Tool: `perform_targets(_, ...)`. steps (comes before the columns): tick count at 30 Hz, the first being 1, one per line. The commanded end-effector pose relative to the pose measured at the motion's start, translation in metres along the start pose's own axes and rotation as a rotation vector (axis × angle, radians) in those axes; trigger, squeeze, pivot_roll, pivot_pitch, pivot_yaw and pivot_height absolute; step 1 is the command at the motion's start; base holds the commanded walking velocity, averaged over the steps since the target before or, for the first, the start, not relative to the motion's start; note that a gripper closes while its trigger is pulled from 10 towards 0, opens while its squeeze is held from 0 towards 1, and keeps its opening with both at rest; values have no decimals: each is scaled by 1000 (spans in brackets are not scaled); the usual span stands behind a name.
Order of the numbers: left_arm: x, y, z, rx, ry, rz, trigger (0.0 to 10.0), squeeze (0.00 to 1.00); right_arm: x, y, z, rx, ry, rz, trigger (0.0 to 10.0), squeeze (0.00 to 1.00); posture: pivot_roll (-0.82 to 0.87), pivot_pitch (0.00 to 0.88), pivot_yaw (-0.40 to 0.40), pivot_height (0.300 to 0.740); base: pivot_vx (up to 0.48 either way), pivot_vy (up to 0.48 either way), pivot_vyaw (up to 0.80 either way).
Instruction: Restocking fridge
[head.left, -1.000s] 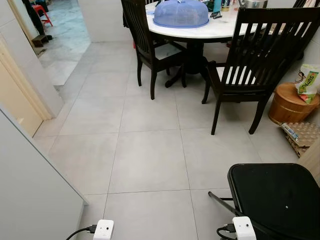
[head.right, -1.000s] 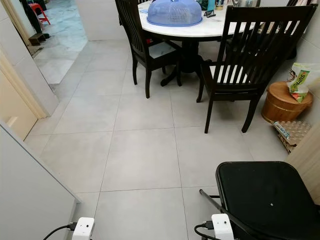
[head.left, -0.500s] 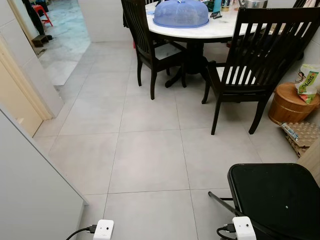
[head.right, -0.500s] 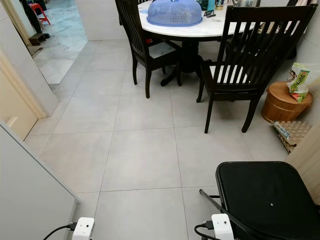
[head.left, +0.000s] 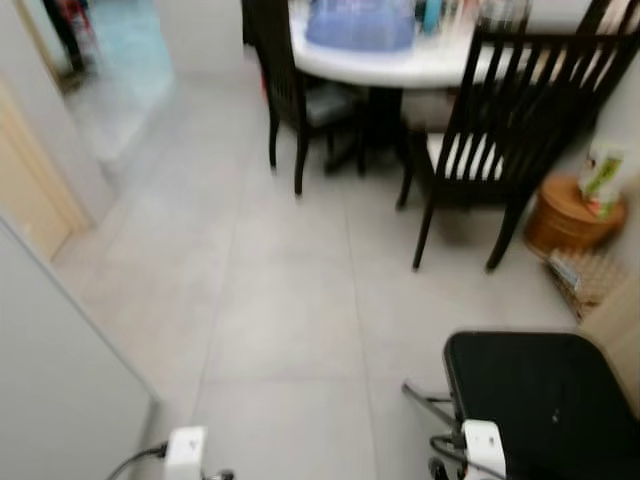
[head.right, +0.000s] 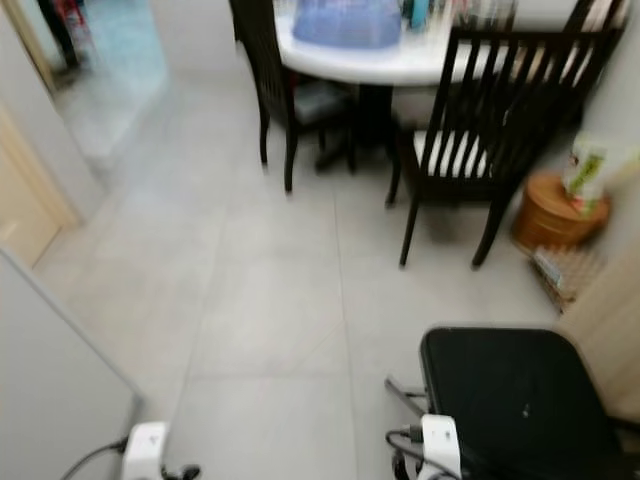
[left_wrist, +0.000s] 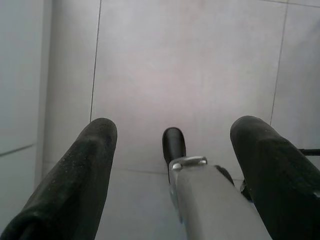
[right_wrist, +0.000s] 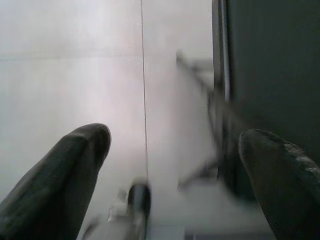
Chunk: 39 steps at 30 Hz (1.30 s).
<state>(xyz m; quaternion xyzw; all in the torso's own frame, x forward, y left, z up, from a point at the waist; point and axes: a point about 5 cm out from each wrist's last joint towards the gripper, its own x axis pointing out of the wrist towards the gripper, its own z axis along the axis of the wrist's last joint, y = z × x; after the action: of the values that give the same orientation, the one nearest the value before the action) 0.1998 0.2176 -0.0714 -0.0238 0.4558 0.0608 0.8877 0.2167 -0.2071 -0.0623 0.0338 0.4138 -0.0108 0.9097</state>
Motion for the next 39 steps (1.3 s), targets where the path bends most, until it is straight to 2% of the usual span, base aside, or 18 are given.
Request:
perform_targets(1,-1,1,-9,-13,35,1,10000,0,-2,5,-14,-1,48,27,10000,0,38,0,-58,740,0,0,0)
perform_targets(3,-1,1,-9,-13,35,1,10000,0,-2,5,-14,7,49,24,10000,0,38,0,-58,740,0,0,0)
perform_targets(7,-1,2,-9,-15,39,5,10000,0,-2,5,-16,115,33,-11,10000,0,33,0,-58,740,0,0,0)
perform_targets(10,-1,2,-9,-11,39,5,10000,0,-2,4,-18,158,39,-37,10000,0,36,0,-54,740,0,0,0)
perform_targets(24,-1,2,-8,20,34,-2,10000,0,-3,3,-25,192,99,-66,10000,0,43,0,-55,740,0,0,0)
perform_targets(28,-1,2,-9,24,34,-3,10000,0,-3,3,-25,156,113,-59,10000,0,45,0,-54,740,0,0,0)
perform_targets(29,-1,3,-9,36,36,-7,10000,0,-3,3,-25,79,132,-39,10000,0,43,0,-49,740,0,0,0)
perform_targets(31,-1,3,-9,54,37,-12,10000,0,-3,3,-25,42,143,-26,10000,0,43,0,-49,740,0,0,0)
perform_targets(39,-2,4,-11,77,40,-16,10000,0,-3,4,-25,3,138,-24,10000,0,36,0,-37,740,0,0,0)
